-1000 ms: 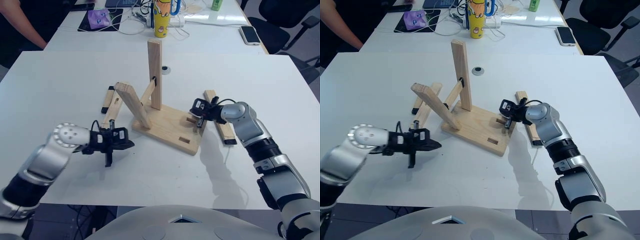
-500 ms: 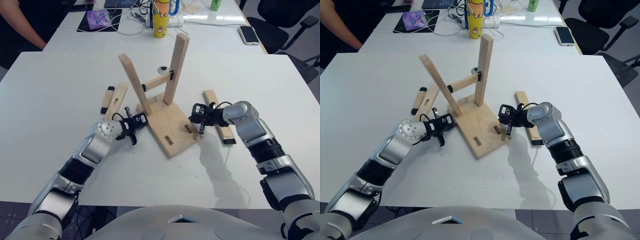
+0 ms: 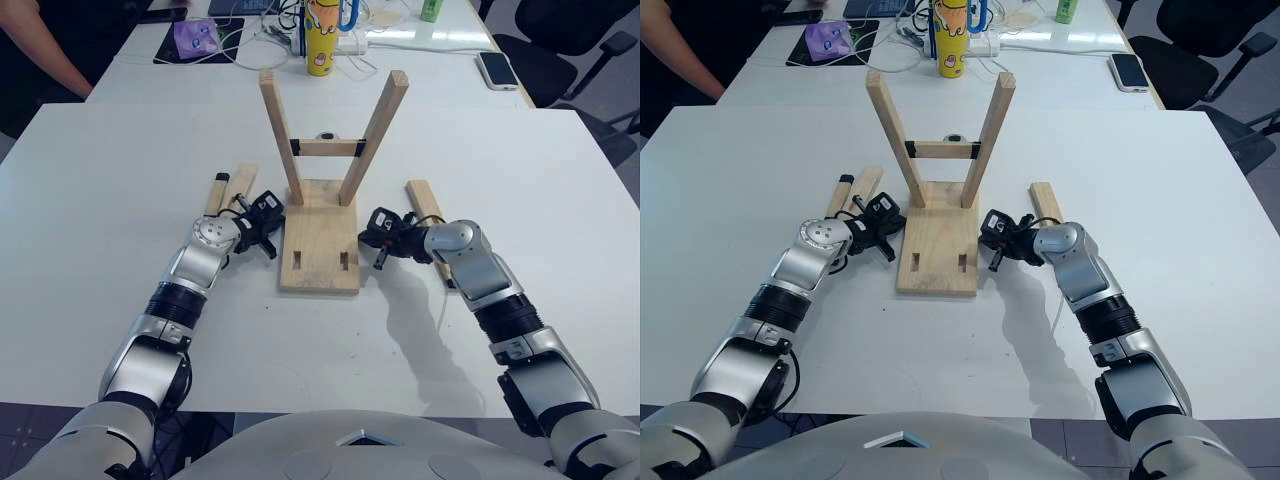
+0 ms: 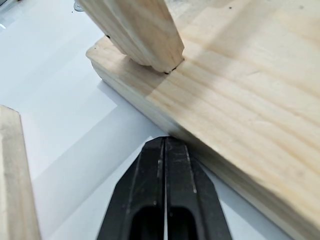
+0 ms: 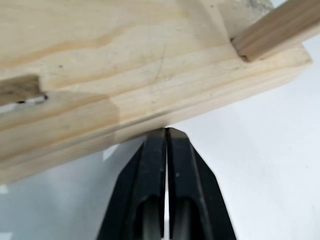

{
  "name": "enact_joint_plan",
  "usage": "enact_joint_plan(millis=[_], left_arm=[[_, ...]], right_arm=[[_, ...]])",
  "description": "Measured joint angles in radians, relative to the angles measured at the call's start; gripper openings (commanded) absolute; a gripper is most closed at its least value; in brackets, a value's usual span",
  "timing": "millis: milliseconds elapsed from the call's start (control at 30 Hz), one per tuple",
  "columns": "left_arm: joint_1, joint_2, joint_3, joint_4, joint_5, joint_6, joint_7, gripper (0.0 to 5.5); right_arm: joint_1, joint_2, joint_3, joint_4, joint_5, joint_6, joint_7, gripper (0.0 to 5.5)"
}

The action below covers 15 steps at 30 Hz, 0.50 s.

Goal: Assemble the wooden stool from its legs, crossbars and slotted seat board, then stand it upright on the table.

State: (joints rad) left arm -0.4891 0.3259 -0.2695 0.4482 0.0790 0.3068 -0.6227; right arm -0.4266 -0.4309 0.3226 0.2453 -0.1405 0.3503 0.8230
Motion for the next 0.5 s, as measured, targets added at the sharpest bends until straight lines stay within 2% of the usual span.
enact_joint_plan(millis=[100, 200, 333, 500], left_arm=[[0.001, -0.008, 0.015, 0.0, -0.001, 0.003, 0.004, 0.03], [0.04, -0.021, 0.064, -0.068, -0.041, 0.022, 0.028, 0.5], [0.116, -0.03, 0.205, -0.314, -0.143, 0.044, 0.079, 1.08], [0.233, -0.005, 0.438, -0.549, -0.266, 0.124, 0.172, 1.78]], right_arm=[[-0.016, 0.011, -0.003, 0.033, -0.002, -0.016, -0.03, 0.0], [-0.015, 0.025, -0.024, 0.038, -0.003, -0.031, -0.079, 0.0], [0.011, 0.049, -0.135, -0.055, 0.041, -0.072, -0.2, 0.0], [0.17, 0.113, -0.303, -0.178, 0.172, -0.004, -0.305, 0.0]])
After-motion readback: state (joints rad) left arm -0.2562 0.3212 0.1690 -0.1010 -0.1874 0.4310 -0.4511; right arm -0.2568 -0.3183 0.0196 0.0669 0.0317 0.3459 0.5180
